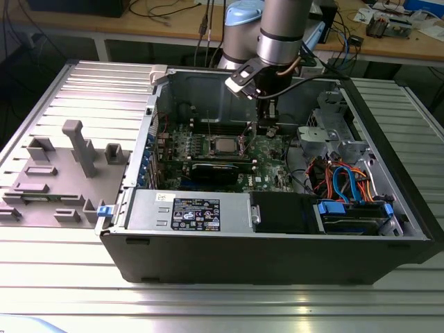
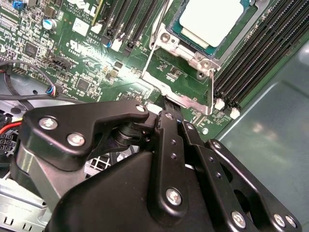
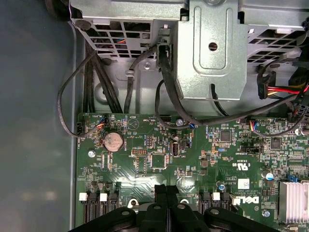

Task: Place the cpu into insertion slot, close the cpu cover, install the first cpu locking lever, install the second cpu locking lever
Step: 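Close the cpu cover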

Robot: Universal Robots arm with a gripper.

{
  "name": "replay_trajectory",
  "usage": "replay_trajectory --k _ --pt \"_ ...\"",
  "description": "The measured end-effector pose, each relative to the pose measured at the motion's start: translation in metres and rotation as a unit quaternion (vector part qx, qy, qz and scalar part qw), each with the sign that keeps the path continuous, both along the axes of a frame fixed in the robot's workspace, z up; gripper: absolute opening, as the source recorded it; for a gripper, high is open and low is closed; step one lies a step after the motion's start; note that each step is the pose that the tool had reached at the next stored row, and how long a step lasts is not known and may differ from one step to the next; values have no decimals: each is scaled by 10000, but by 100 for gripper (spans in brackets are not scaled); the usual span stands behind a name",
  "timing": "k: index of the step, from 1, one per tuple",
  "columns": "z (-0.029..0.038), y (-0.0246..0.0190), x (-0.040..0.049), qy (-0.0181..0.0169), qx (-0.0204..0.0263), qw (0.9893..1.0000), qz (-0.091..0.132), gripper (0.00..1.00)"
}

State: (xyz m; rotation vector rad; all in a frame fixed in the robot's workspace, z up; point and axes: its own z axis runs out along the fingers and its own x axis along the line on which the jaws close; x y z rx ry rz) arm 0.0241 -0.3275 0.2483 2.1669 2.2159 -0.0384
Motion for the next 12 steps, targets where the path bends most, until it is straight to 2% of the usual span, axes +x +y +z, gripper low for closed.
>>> replay_trajectory --k 12 --pt "-1 0 -28 0 0 10000 0 11"
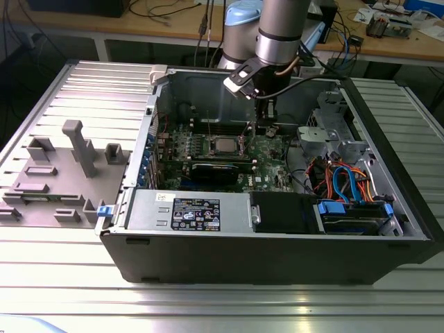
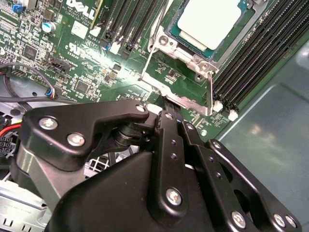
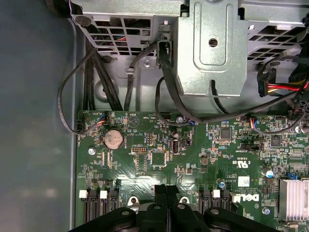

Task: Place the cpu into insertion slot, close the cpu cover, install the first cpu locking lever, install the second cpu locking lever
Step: 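Close the cpu cover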

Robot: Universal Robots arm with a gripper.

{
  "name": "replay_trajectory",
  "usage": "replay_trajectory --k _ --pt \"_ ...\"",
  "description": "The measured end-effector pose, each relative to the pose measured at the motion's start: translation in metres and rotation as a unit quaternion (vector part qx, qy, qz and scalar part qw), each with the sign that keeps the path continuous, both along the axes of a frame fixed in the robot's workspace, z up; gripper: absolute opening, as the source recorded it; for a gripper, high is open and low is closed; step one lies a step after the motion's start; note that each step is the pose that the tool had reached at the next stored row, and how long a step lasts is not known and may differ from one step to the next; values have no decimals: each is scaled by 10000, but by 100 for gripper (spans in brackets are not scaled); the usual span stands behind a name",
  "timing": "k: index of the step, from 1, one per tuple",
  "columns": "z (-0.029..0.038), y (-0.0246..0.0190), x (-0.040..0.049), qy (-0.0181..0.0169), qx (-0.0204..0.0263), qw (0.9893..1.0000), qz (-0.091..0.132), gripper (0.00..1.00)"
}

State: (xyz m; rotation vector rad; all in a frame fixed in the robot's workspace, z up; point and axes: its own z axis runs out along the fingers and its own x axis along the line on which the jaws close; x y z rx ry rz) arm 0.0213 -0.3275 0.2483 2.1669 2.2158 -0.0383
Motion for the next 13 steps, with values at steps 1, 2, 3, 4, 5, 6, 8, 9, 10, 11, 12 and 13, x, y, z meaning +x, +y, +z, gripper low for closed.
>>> replay_trajectory --k 1,2,3,4,5,6,8,9,10,11,12,13 --pt "0 0 -15 0 0 10000 0 11" --pt "0 0 -33 0 0 10000 0 11" --pt "0 0 -33 0 0 10000 0 11" --pt "0 0 -34 0 0 10000 0 11" --pt "0 0 -37 0 0 10000 -1 11" --pt "0 0 -38 0 0 10000 0 11" --pt "0 0 -43 0 0 10000 -1 11" --pt "0 0 -46 0 0 10000 0 11" --pt "-1 0 -49 0 0 10000 0 11" --pt "0 0 -52 0 0 10000 0 11" --pt "-1 0 -55 0 0 10000 0 11" --pt "-1 0 -59 0 0 10000 0 11"
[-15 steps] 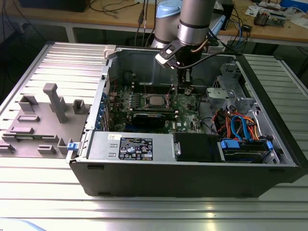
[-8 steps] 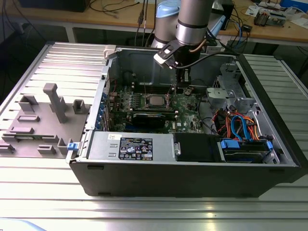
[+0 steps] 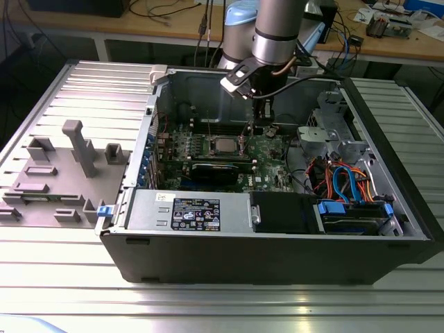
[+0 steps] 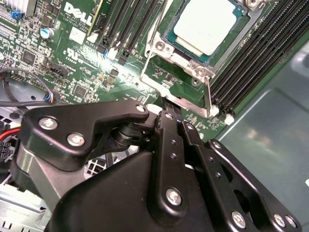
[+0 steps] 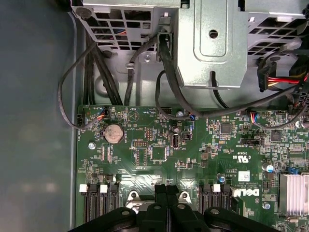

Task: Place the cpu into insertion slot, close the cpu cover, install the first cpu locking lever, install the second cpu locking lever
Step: 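Close the cpu cover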

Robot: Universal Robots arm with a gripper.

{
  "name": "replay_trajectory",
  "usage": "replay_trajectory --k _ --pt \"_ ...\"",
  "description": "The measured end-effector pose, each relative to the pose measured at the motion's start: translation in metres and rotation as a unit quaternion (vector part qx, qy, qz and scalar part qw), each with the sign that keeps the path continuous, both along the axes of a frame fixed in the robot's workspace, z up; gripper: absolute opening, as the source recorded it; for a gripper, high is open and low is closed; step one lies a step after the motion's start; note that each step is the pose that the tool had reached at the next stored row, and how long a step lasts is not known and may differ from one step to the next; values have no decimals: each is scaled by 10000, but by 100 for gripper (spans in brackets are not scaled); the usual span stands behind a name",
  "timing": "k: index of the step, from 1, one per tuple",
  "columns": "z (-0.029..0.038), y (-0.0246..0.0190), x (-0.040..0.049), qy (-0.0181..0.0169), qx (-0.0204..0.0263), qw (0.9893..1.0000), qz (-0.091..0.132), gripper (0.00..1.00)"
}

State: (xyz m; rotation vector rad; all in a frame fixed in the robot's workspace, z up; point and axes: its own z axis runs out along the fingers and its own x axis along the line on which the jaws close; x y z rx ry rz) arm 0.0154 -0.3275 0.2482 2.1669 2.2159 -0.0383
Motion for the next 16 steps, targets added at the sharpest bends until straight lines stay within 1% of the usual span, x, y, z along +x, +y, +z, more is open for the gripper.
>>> replay_trajectory --k 8,10,16 --pt "-1 0 -13 0 0 10000 0 11" --pt "-2 0 -57 0 0 10000 0 11" --pt "-2 0 -67 0 0 10000 0 11"
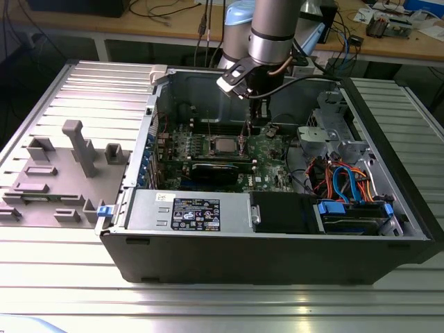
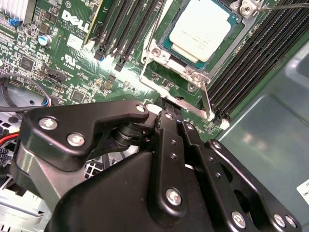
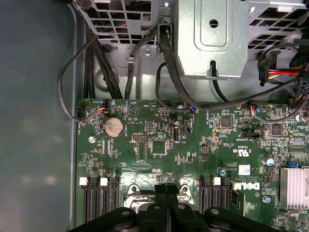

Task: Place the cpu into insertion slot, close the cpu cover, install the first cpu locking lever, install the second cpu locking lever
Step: 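Close the cpu cover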

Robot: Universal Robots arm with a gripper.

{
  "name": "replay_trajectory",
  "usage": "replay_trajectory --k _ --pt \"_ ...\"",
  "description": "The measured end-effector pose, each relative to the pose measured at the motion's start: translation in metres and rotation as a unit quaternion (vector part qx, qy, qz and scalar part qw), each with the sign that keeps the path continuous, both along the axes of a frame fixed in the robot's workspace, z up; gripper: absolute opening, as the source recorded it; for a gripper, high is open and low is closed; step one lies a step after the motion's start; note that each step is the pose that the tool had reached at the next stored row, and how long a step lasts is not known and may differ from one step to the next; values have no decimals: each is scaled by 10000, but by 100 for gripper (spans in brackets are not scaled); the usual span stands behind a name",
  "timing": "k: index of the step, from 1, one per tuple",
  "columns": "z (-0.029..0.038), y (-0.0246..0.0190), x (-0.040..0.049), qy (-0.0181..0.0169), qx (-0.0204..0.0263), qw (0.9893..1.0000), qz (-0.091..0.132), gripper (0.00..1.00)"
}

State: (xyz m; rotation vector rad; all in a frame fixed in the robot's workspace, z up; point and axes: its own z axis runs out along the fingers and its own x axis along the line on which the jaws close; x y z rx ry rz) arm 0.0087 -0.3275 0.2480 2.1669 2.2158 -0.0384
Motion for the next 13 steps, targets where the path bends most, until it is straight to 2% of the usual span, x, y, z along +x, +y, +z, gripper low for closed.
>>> replay_trajectory --k 13 --pt "-1 0 -28 0 0 10000 0 11"
